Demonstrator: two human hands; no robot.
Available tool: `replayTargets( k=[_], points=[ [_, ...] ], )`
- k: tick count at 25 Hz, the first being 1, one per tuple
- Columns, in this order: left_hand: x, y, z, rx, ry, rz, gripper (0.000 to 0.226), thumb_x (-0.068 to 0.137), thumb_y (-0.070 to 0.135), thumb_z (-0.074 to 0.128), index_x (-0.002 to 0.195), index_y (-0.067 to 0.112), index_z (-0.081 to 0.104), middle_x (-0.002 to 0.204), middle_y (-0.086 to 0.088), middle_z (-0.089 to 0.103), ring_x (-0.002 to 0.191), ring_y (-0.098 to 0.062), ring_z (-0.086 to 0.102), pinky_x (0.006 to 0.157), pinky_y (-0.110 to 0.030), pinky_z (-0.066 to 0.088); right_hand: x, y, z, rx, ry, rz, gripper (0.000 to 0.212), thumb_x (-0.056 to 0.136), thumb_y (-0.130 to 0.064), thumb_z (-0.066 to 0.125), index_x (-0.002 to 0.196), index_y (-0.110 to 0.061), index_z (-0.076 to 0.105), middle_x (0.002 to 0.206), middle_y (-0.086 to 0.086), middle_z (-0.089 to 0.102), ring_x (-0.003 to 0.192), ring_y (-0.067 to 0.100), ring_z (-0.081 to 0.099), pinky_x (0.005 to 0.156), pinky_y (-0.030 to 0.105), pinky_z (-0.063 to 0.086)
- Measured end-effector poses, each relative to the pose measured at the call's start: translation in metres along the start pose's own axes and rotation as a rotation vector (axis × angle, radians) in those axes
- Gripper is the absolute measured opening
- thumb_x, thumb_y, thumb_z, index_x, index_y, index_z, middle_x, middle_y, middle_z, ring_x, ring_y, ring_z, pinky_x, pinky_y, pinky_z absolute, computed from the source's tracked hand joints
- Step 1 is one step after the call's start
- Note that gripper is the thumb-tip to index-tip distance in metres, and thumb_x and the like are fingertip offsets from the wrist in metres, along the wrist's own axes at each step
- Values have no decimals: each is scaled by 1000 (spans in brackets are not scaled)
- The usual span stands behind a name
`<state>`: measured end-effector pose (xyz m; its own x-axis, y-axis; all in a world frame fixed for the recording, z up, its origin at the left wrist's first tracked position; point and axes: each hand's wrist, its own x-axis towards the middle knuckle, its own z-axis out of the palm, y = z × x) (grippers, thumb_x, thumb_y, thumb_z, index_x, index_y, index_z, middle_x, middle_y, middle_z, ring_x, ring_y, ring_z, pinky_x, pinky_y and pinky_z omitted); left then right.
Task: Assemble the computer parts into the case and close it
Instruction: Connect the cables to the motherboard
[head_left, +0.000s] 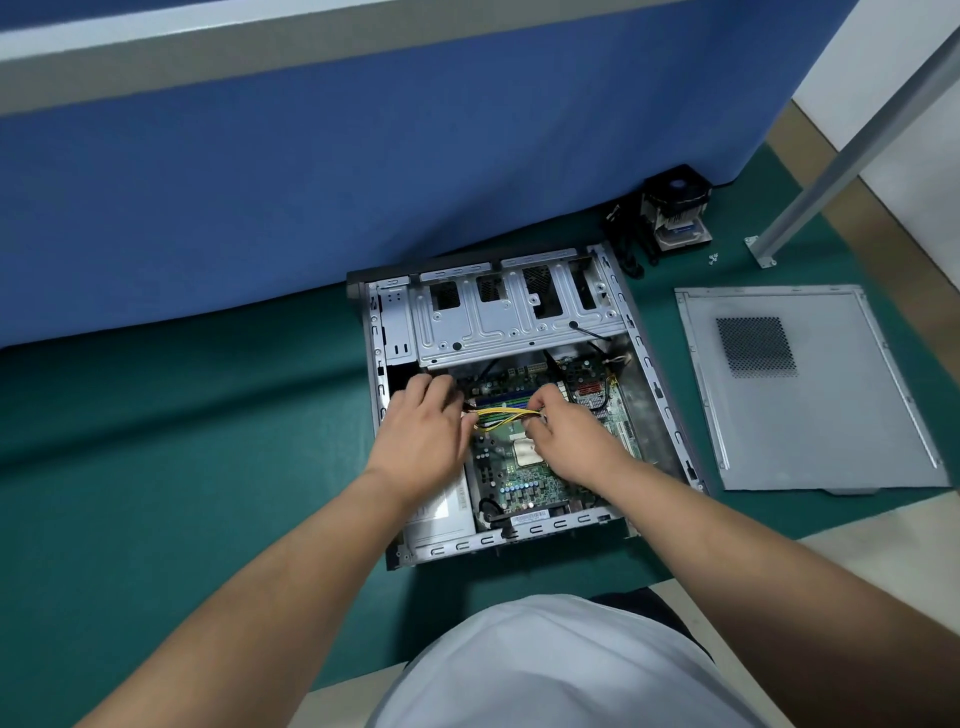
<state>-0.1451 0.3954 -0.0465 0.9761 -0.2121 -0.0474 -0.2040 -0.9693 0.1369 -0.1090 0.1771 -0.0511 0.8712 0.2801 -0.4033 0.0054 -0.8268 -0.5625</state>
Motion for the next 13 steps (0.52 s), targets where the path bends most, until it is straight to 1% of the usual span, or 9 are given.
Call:
replayTargets(
  k=[2,4,5,7,8,9,10,12,13],
  points=[
    [1,0,0,-63,-7,52,44,107,39,38,130,11,63,125,-5,59,111,-28,53,92,-43,48,-1,-2,0,28,14,-9,15,106,-29,49,116,-18,47,82,5,68,69,22,65,62,40,54],
    [2,4,-1,-140,-28,102,41,106,37,45,137,15,59,129,-3,61,115,-27,57,96,-43,49,-2,-3,-1,51,53,-24,13,105,-30,51,112,-18,50,84,5,69,74,24,68,68,41,56],
    [3,6,-1,-153,-44,114,39,105,38,48,137,18,57,131,-1,62,118,-24,58,97,-42,49,-1,-4,-1,57,84,-36,13,105,-31,52,111,-19,52,83,4,69,73,21,68,66,39,55],
    [7,10,-2,-175,-76,75,38,103,40,52,137,23,56,129,3,64,117,-21,59,98,-40,48,0,-6,-2,91,137,-66,14,105,-32,53,108,-19,58,83,-2,67,68,12,67,60,34,52],
    [10,11,-2,-208,-82,33,39,103,39,54,139,23,55,126,3,65,116,-22,59,97,-40,48,1,-6,-3,129,147,-80,16,105,-32,53,109,-19,62,87,-4,65,67,7,67,62,34,53],
    [12,12,-2,-252,-81,-10,41,103,37,56,141,24,54,123,3,66,114,-23,58,96,-40,49,2,-7,-3,158,147,-96,18,106,-31,53,113,-19,65,93,-3,64,70,5,67,67,34,56],
    [15,11,-2,-293,-81,-44,41,103,36,58,141,24,56,120,3,66,113,-23,56,94,-39,49,3,-7,-4,162,148,-118,22,106,-30,54,117,-19,68,100,-2,63,76,8,67,76,34,57],
    [17,9,0,-361,-76,-91,33,101,36,62,132,24,65,110,3,66,107,-22,53,87,-34,47,4,-6,-4,96,174,-162,28,105,-29,55,126,-20,70,111,-2,60,92,14,62,88,30,51],
    [18,7,0,-392,-64,-115,27,100,37,64,122,22,70,104,3,65,103,-21,53,83,-33,45,4,-6,-5,58,204,-178,30,104,-30,56,130,-21,69,113,-4,57,97,14,59,90,28,49]
  ],
)
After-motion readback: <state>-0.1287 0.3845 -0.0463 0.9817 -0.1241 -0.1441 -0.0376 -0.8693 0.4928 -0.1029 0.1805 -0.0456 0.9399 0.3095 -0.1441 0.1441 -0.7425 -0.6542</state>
